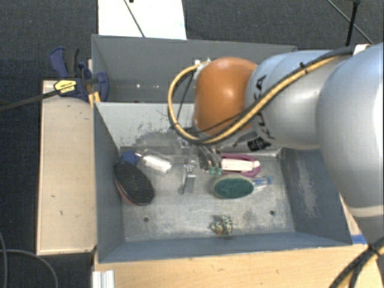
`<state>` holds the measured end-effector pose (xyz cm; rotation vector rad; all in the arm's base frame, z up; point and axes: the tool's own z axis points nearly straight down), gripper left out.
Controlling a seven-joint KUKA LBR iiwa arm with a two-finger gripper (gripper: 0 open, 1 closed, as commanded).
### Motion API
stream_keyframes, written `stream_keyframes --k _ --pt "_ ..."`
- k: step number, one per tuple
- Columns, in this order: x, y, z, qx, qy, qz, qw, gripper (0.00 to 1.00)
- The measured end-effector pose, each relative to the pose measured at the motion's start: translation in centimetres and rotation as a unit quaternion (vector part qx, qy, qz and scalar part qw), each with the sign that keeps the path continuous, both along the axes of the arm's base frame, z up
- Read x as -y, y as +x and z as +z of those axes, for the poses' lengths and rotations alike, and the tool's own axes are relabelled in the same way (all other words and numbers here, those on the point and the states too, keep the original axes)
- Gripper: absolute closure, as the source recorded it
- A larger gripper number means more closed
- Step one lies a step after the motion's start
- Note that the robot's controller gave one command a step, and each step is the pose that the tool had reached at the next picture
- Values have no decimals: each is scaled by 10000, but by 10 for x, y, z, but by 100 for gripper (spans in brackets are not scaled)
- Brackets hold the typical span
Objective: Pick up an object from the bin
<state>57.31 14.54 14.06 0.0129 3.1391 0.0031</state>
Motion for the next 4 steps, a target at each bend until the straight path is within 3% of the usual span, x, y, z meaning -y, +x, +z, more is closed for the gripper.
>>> stream_keyframes --k 1,2,3,4 --pt "88 -19 -48 -29 -31 403 9992 0" --pt "91 -27 28 40 -11 673 9977 0" --pt "94 5 -16 18 -11 2148 9767 0" --pt "93 -23 15 -1 -13 2890 9573 0"
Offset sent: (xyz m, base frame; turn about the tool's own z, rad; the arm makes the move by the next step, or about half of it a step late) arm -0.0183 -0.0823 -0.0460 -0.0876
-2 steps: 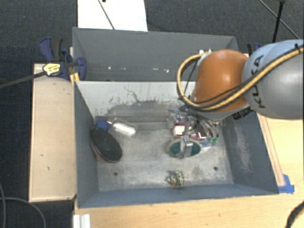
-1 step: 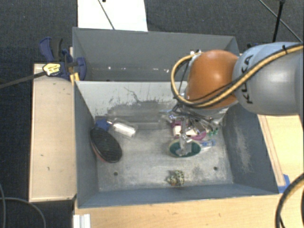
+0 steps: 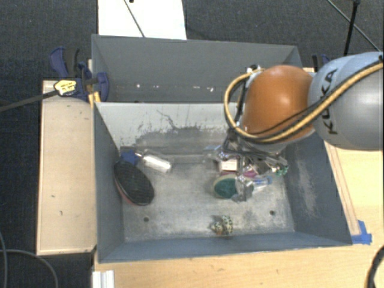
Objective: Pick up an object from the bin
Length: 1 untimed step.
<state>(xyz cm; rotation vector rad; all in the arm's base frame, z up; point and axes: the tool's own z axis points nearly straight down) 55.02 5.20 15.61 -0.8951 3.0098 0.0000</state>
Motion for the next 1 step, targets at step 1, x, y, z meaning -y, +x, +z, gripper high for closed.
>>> stream_keyframes --k 1 --pt "-27 10 98 42 2 1368 9906 0"
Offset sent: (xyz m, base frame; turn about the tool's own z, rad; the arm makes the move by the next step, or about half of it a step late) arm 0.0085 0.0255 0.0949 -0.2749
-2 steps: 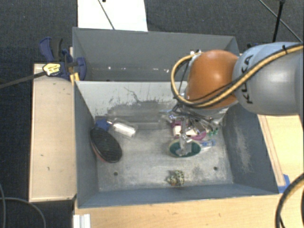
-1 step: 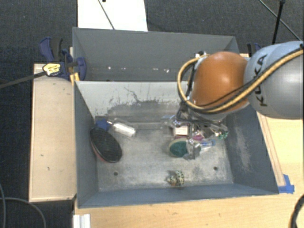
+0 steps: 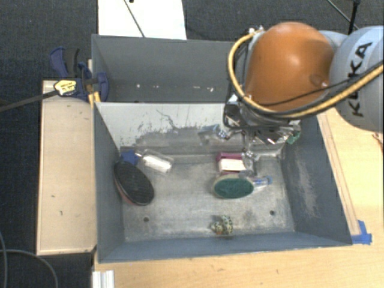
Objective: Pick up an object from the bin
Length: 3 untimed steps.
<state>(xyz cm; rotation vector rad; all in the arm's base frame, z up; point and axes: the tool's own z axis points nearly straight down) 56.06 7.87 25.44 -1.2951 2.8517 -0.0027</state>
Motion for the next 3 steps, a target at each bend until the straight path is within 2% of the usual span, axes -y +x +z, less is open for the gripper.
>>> stream_keyframes --k 1,2,3 --pt "28 -8 -100 -76 -12 -435 9990 0" --pt "26 18 -147 -54 -3 -495 9988 0" --pt "26 11 -154 -66 -13 -107 9999 0"
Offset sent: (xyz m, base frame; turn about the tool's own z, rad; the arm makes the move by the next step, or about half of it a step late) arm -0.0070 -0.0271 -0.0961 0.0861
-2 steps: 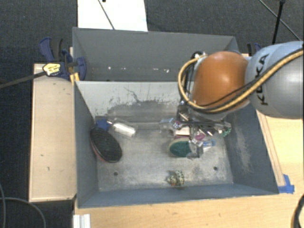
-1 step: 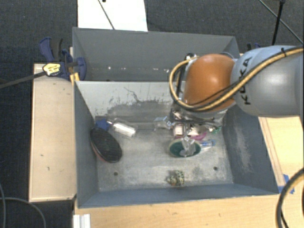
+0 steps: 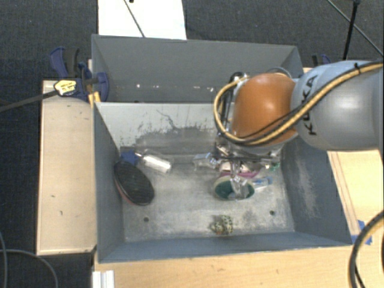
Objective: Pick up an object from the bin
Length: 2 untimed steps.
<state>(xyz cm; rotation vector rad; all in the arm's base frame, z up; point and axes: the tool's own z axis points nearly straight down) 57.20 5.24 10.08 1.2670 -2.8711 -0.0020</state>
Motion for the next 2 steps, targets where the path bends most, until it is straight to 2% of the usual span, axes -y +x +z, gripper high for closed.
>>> stream_keyframes --k 1,2 --pt "-1 10 -12 20 12 652 9979 0" --pt "0 10 -12 0 8 631 9980 100"
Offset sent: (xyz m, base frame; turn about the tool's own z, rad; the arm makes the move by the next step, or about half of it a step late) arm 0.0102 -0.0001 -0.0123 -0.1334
